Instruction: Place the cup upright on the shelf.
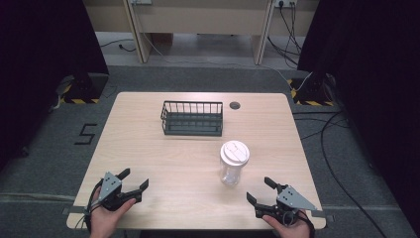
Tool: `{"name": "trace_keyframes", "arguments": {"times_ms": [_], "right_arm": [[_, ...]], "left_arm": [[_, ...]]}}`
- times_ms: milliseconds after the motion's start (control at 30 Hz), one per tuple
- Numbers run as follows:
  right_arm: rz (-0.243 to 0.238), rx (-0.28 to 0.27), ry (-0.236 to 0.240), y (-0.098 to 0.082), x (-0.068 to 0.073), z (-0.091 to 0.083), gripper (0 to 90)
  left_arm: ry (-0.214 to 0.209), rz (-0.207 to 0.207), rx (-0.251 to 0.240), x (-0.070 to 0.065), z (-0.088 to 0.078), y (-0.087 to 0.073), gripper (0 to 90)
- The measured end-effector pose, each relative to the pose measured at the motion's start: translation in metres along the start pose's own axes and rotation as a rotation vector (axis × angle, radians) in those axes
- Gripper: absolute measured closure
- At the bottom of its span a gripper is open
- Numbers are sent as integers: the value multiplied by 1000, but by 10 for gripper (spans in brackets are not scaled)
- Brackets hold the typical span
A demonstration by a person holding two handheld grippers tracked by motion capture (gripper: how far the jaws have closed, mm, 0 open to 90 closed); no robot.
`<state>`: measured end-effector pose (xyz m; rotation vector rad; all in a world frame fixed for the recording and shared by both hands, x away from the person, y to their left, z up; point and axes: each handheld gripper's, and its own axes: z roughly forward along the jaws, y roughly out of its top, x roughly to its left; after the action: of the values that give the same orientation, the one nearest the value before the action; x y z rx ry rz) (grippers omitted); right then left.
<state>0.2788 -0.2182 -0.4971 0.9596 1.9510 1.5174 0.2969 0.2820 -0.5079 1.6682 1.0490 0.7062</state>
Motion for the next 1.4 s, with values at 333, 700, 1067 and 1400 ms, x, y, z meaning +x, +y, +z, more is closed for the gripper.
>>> {"name": "trace_keyframes", "arguments": {"times_ms": [333,700,1067,1400], "right_arm": [[2,6,0,4,1,9,165],[-13,14,12,8,4,23,164],[-7,20,11,11,4,38,162],[-9,36,13,14,6,59,157]], "left_arm": [[1,1,-2,2,0,0,170],[1,4,-3,1,-1,0,169],[1,5,-6,1,-1,0,168],[2,3,-8,2,-1,0,167]]}}
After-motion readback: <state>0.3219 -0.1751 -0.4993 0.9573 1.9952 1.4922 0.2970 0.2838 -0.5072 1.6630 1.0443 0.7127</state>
